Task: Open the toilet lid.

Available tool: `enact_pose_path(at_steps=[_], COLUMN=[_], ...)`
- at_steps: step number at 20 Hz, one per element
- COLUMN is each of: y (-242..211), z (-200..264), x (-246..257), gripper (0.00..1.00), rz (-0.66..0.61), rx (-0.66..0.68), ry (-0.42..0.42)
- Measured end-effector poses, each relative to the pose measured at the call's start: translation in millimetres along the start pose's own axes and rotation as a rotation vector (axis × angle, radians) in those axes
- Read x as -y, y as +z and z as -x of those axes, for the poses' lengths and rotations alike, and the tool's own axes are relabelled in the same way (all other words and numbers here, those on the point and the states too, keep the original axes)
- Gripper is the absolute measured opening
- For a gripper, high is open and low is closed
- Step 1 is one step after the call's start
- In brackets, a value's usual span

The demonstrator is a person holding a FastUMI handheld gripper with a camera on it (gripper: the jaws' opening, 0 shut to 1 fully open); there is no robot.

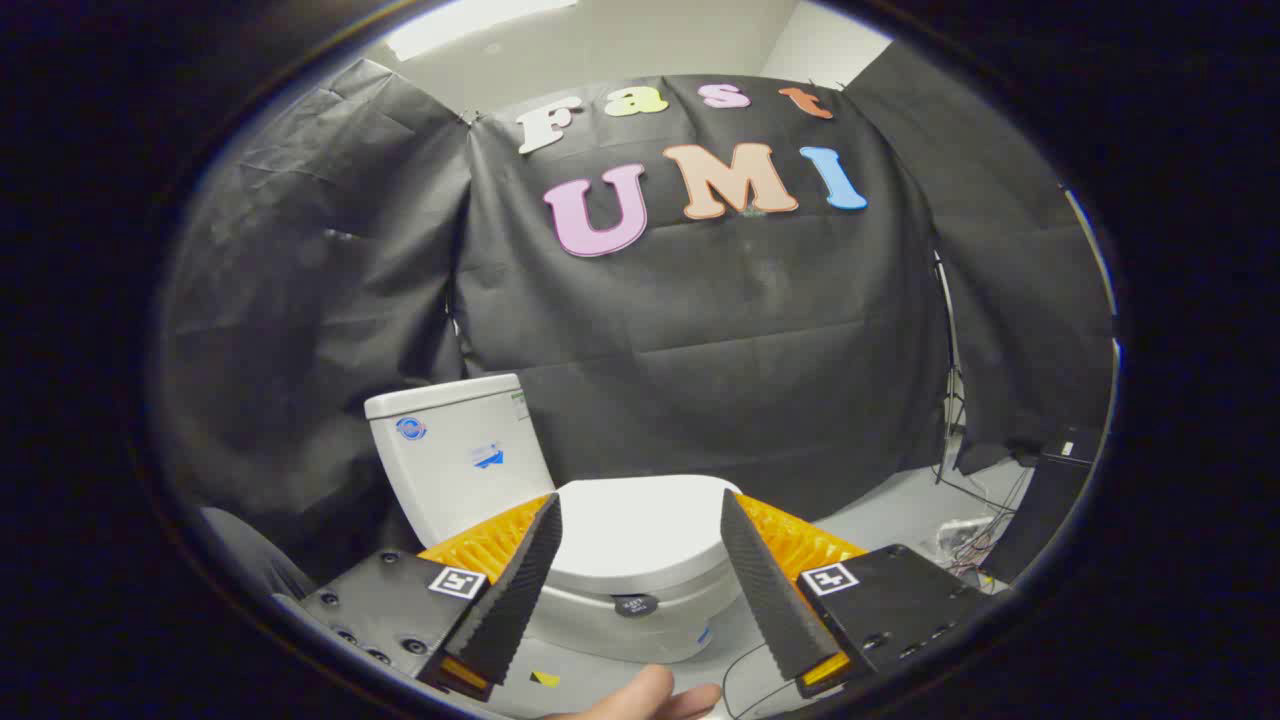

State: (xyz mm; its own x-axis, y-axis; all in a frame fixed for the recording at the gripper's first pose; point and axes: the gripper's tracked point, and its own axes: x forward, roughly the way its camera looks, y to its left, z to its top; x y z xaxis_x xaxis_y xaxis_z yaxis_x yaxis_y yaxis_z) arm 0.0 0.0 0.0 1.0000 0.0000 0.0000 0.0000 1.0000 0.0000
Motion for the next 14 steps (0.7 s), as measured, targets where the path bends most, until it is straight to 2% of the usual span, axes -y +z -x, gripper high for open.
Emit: enact_pose_path(at_steps=[14], y=[-1], z=[9], x=[-11], gripper=[0.98], rz=[0.020], rx=[-0.015], ry=[-0.031])
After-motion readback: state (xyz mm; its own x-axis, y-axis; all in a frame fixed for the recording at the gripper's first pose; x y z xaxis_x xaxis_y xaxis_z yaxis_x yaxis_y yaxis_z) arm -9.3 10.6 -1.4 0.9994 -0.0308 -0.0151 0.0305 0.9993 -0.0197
